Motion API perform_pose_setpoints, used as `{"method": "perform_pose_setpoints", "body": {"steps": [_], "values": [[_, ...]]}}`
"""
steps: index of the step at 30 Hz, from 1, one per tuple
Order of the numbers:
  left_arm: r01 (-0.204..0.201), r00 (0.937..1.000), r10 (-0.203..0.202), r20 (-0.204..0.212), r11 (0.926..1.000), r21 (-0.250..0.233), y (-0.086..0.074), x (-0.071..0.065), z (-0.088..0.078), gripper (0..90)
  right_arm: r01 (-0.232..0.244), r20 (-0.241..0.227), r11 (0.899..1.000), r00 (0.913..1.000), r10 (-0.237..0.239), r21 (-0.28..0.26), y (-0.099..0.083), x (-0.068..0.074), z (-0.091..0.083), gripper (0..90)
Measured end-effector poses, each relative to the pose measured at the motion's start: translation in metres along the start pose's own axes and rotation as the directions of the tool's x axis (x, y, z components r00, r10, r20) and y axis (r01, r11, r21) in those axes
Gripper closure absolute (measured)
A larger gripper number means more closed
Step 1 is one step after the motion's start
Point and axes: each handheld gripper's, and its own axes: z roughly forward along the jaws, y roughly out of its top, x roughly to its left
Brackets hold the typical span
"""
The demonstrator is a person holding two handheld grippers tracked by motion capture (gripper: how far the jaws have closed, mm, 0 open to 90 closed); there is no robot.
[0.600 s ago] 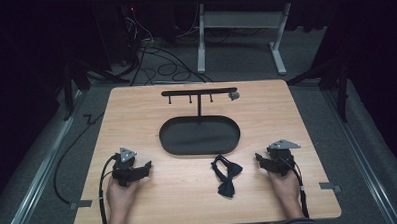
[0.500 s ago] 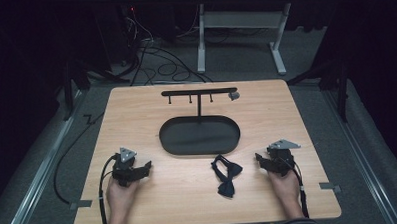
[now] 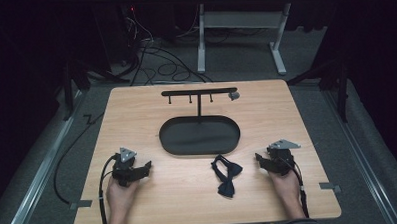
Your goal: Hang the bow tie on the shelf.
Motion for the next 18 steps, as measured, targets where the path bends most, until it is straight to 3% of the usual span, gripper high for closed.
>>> {"method": "perform_pose_setpoints", "body": {"steps": [7,10,18], "values": [[0.000,1.0000,0.000,0.000,1.0000,0.000,0.0000,0.0000,0.0000,27.0,-0.010,0.000,1.000,1.0000,0.010,0.000,-0.0003,0.0006,-0.0008,49.1],[0.001,1.0000,-0.001,0.000,1.0000,-0.001,0.0000,0.0000,0.0000,27.1,-0.048,-0.037,0.999,0.9982,0.048,0.004,0.0007,0.0001,-0.0021,50.5],[0.002,1.0000,-0.002,0.000,1.0000,-0.002,0.0000,-0.0001,0.0001,27.1,-0.041,-0.065,0.999,0.9970,0.041,-0.010,0.0043,0.0077,-0.0065,52.9]]}}
